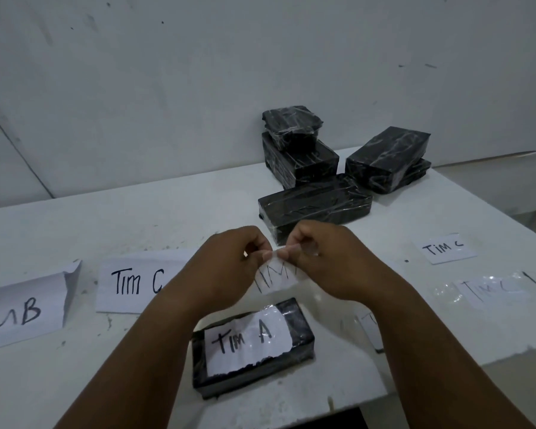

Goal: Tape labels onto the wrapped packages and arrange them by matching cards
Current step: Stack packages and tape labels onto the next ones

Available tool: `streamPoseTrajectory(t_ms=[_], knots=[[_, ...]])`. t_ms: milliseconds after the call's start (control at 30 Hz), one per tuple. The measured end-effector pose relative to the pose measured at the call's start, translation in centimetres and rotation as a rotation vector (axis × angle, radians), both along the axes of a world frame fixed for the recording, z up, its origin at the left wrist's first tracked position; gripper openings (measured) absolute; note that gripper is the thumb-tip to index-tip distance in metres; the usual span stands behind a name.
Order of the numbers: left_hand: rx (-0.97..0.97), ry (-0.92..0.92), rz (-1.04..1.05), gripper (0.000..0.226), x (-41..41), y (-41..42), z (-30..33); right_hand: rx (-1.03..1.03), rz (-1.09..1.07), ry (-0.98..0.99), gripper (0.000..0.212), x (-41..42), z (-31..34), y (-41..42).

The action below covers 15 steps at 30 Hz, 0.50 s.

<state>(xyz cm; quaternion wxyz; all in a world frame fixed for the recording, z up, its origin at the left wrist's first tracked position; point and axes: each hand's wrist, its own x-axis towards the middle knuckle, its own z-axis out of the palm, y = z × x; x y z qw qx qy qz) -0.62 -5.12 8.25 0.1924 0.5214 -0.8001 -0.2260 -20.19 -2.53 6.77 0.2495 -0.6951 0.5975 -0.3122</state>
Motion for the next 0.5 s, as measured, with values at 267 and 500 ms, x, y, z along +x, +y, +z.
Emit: streamPoseTrajectory(t_ms=[267,500], knots=[[-0.003,0.253,0.067,0.012,0.2,-0.7,2.2,-0.088,-0.148,-0.362,0.013,-2.1,1.7,0.0],[-0.023,0.513,0.224,0.025,-0.4,-2.2,2.5,-0.181,-0.437,-0.761,0.028,-3.7,2.7,-0.7]])
